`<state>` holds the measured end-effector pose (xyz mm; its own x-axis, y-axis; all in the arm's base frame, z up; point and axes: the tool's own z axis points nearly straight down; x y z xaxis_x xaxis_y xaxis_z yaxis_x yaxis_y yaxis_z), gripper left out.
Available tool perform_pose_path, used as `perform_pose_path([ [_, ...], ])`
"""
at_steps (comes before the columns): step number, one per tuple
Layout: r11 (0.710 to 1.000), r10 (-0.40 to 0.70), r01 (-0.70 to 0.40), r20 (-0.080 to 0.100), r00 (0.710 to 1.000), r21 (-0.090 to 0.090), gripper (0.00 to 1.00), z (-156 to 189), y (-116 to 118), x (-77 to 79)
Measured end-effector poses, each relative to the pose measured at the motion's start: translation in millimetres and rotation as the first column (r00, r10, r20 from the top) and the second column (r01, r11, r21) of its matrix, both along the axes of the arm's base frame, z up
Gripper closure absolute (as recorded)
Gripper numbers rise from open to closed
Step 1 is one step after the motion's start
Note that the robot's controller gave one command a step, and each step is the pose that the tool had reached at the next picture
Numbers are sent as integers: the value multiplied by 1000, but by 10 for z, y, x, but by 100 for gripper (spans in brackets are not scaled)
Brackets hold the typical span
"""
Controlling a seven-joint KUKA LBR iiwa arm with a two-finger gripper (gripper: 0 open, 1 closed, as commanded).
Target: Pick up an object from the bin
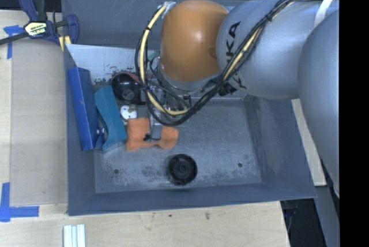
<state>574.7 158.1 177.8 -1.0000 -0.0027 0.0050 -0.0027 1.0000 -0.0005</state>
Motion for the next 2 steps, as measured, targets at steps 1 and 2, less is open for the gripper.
perform_pose_path([
  [1, 1000, -3, 3, 8, 1000, 2, 0, 51, -8, 15],
  [2, 999, -54, 54, 11, 998, 3, 0, -723, -228, 103],
])
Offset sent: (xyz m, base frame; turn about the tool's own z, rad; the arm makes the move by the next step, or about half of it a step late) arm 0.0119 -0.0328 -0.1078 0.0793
